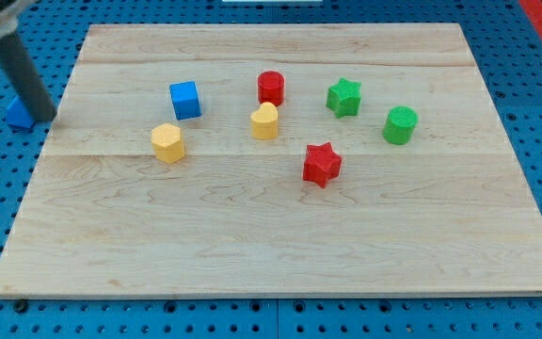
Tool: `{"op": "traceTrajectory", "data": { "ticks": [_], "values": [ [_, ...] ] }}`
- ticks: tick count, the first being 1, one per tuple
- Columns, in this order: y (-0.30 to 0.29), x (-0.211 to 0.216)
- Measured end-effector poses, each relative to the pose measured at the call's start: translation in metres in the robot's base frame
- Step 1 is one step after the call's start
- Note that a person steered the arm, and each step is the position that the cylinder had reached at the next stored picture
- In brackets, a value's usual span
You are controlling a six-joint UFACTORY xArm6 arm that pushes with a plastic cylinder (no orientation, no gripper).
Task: Slide the green circle closer to the green star
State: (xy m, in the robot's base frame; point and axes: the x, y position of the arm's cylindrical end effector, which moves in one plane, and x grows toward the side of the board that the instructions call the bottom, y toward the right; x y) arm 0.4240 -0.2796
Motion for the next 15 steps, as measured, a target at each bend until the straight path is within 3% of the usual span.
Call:
{"op": "traceTrajectory", "data": {
  "ticks": [1, 2, 4, 5, 6, 7, 8, 9, 11, 13, 14, 15],
  "values": [
    [0.096, 0.083],
    [0.111, 0.081],
    [0.116, 0.026],
    [0.125, 0.023],
    [0.187, 0.024],
    [0.192, 0.085],
    [0.329, 0.112],
    [0.381, 0.093],
    [0.374, 0.059],
    [0.330, 0.050],
    [0.450, 0.058],
    [0.539, 0.020]
  ]
}}
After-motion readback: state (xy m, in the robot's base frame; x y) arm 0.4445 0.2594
